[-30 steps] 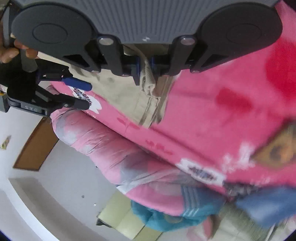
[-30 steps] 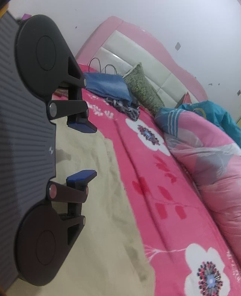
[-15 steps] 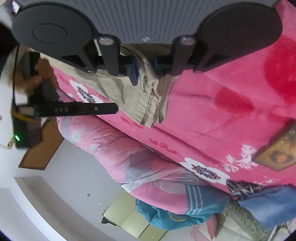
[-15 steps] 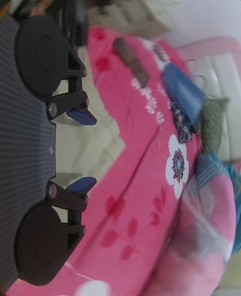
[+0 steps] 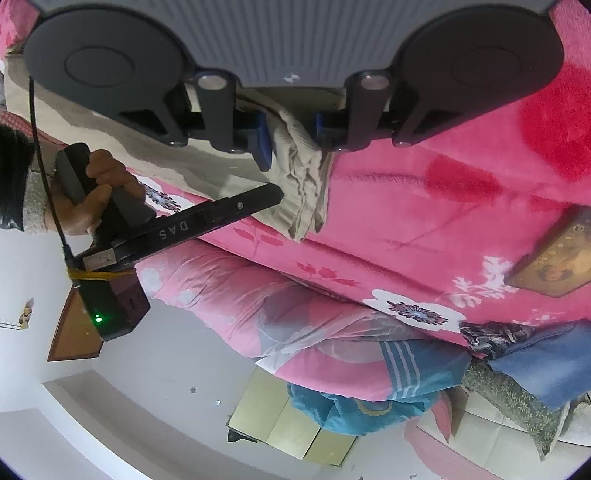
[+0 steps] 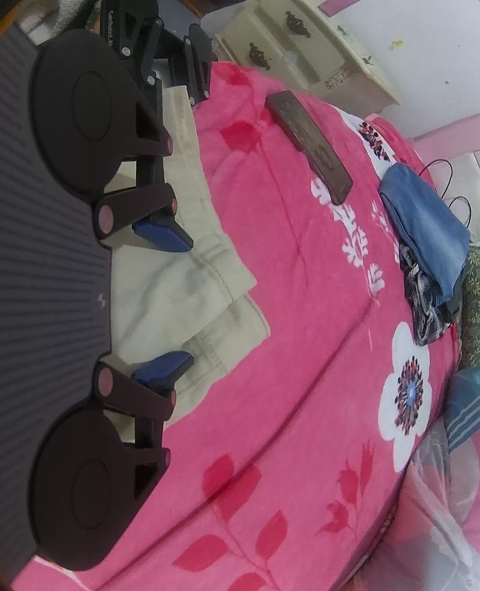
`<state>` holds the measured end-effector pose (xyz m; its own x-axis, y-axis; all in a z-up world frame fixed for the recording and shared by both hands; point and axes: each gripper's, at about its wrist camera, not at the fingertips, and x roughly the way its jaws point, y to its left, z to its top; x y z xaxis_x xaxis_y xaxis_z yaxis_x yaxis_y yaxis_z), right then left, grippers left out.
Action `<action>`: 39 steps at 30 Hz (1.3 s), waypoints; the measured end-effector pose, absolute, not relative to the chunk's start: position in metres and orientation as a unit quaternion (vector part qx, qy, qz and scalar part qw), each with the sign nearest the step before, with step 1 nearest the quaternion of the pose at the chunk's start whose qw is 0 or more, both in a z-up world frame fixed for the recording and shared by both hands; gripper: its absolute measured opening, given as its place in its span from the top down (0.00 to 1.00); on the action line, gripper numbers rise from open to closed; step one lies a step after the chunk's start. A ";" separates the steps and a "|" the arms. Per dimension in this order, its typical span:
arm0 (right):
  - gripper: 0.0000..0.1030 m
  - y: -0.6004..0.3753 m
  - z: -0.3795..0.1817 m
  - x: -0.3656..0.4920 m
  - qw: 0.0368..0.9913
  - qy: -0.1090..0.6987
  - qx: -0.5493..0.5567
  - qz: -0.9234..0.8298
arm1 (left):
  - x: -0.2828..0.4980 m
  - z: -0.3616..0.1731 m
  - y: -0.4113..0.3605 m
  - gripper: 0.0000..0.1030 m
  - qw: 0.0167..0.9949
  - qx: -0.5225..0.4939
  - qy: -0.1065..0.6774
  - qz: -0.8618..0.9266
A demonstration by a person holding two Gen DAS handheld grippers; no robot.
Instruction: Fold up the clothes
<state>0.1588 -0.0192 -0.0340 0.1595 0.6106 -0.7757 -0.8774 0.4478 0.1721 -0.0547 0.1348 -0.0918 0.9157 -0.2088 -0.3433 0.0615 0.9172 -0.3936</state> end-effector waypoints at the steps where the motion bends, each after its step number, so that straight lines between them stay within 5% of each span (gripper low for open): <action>1: 0.64 -0.019 -0.032 0.156 0.746 0.410 -0.161 0.499 | -0.055 -0.092 0.134 0.76 0.961 -0.189 0.191 -0.070; 3: 0.82 -0.019 -0.028 0.149 0.750 0.405 -0.160 0.498 | -0.057 -0.092 0.132 0.77 0.962 -0.185 0.186 -0.071; 6: 0.92 -0.026 -0.022 0.140 0.762 0.396 -0.150 0.491 | -0.060 -0.089 0.129 0.79 0.965 -0.177 0.182 -0.070; 17: 0.94 -0.043 0.025 0.115 0.841 0.278 -0.161 0.436 | -0.040 -0.047 0.123 0.88 0.963 -0.200 0.162 -0.078; 27: 0.94 -0.011 -0.029 0.133 0.815 0.305 -0.189 0.456 | -0.036 -0.082 0.141 0.88 0.943 -0.233 0.235 -0.042; 33: 0.87 -0.021 -0.044 0.153 0.807 0.351 -0.094 0.465 | -0.036 -0.084 0.143 0.87 0.944 -0.224 0.237 -0.041; 35: 0.79 -0.032 -0.037 0.162 0.810 0.360 -0.053 0.461 | -0.036 -0.083 0.143 0.84 0.945 -0.221 0.239 -0.039; 37: 0.54 -0.049 -0.025 0.164 0.837 0.342 -0.027 0.427 | -0.036 -0.083 0.145 0.79 0.943 -0.224 0.244 -0.036; 39: 0.48 -0.078 -0.008 0.162 0.869 0.314 -0.006 0.384 | -0.036 -0.081 0.149 0.70 0.940 -0.231 0.249 -0.028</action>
<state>0.1623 -0.0779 -0.0082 0.5091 0.6628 -0.5490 -0.6700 0.7056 0.2306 -0.0364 0.1491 -0.0809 0.8744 -0.1673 -0.4554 -0.0625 0.8920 -0.4478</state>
